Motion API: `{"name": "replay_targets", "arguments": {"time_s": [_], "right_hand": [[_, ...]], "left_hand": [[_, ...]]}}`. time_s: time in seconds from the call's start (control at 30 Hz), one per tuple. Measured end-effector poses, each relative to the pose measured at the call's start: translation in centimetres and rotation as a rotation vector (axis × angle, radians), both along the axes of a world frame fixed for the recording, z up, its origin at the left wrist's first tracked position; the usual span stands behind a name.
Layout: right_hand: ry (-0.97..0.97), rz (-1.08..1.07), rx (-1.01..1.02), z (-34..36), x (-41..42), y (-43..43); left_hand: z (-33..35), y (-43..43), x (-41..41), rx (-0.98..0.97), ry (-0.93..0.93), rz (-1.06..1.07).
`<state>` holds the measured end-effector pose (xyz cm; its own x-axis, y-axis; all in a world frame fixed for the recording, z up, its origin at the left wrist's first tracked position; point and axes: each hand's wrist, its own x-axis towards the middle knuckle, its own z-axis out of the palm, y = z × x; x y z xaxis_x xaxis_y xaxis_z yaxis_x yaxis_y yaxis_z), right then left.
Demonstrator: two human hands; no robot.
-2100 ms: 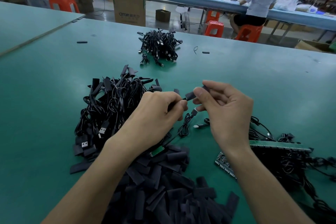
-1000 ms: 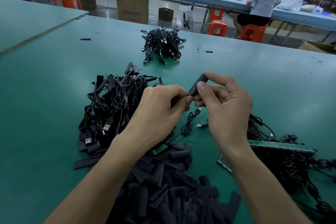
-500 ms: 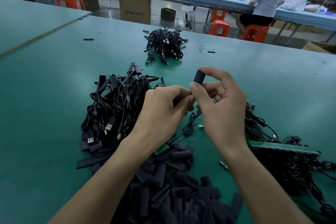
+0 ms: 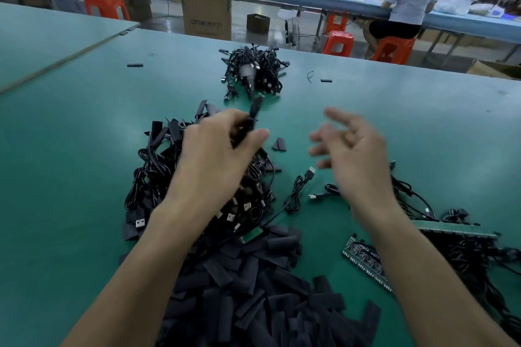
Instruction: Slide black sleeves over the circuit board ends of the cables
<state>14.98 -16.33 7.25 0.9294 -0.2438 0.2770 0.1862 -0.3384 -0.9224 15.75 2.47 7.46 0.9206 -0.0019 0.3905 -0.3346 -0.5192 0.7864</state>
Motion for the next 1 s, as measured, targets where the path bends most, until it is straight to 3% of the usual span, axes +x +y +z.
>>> {"name": "replay_targets", "arguments": {"time_s": [0.07, 0.17, 0.23, 0.3, 0.5, 0.6, 0.73, 0.87, 1.0], "right_hand": [[0.176, 0.105, -0.349, -1.7, -0.1, -0.2], [0.48, 0.259, -0.687, -4.3, -0.1, 0.5], [0.604, 0.282, -0.829, -5.8, -0.1, 0.9], [0.644, 0.278, -0.819, -6.9, -0.1, 1.2], [0.49, 0.116, -0.494, -6.1, 0.6, 0.3], [0.426, 0.081, -0.085, -4.3, 0.7, 0.0], [0.341, 0.127, 0.539, -1.0, 0.6, 0.5], [0.345, 0.263, 0.634, -0.1, 0.1, 1.9], [0.317, 0.358, 0.608, -0.5, -0.4, 2.9]], "left_hand": [[0.3, 0.9, 0.2, -0.029, -0.095, 0.144], [0.0, 2.2, 1.0, 0.079, -0.1, 0.268], [-0.9, 2.8, 1.6, 0.222, 0.019, 0.279], [-1.4, 2.9, 1.7, 0.276, 0.129, 0.276], [-1.2, 2.3, 1.2, 0.298, -0.045, 0.303], [-0.8, 1.8, 0.9, 0.221, -0.136, 0.168], [-0.5, 1.4, 0.6, 0.115, -0.059, -0.274], [-0.5, 0.1, -0.1, 0.11, -0.094, -0.531], [-0.6, -0.5, 0.2, 0.034, -0.187, -0.486]]}}
